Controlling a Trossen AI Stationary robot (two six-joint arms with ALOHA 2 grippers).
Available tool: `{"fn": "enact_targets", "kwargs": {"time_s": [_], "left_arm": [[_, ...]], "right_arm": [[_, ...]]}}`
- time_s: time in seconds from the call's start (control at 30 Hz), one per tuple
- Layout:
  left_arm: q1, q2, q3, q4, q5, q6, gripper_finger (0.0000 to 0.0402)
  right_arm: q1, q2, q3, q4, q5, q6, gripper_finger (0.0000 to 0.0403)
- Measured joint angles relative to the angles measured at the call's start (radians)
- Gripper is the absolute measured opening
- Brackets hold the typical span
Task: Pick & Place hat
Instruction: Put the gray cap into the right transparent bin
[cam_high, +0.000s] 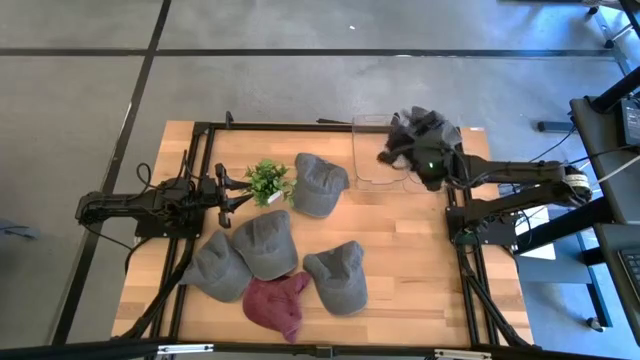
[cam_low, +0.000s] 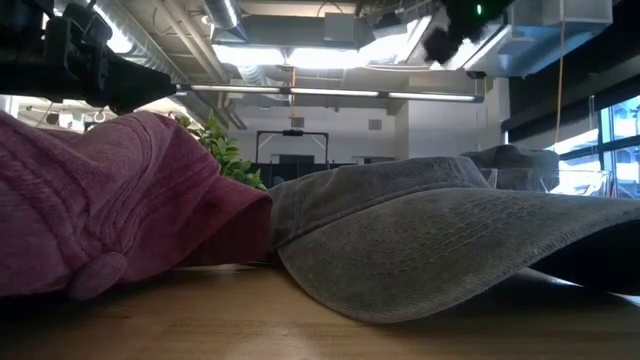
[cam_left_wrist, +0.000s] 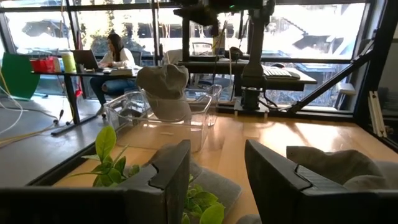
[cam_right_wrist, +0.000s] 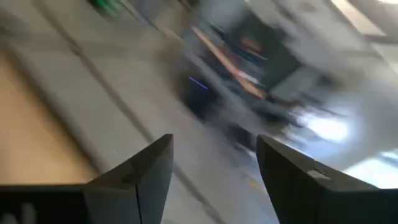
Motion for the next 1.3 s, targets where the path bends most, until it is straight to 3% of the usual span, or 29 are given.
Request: {"fn": "enact_targets", "kwargs": {"time_s": [0.07,0.27,0.37,1.0,1.3], "left_arm": [[0.0,0.0,0.0,0.0,0.0,0.0,0.0148],[0.0,0.0,0.0,0.0,0.0,0.001,0.0148],[0.0,0.0,0.0,0.0,0.0,0.002,0.0148],[0.0,0.0,0.0,-0.006,0.009,-0.024,0.0148],[0.0,0.0,0.0,-0.006,0.008,-0.025,0.0148]], "right_arm": [[0.057,0.0,0.017,-0.001,-0.177,0.112,0.0229],[0.135,0.007,0.033,0.003,-0.936,0.386,0.0227],[0.157,0.044,0.034,0.004,-1.155,0.49,0.0229],[0.218,0.55,0.033,-0.014,-1.185,0.51,0.0229],[0.232,0.706,0.033,-0.009,-1.192,0.476,0.0229]]}}
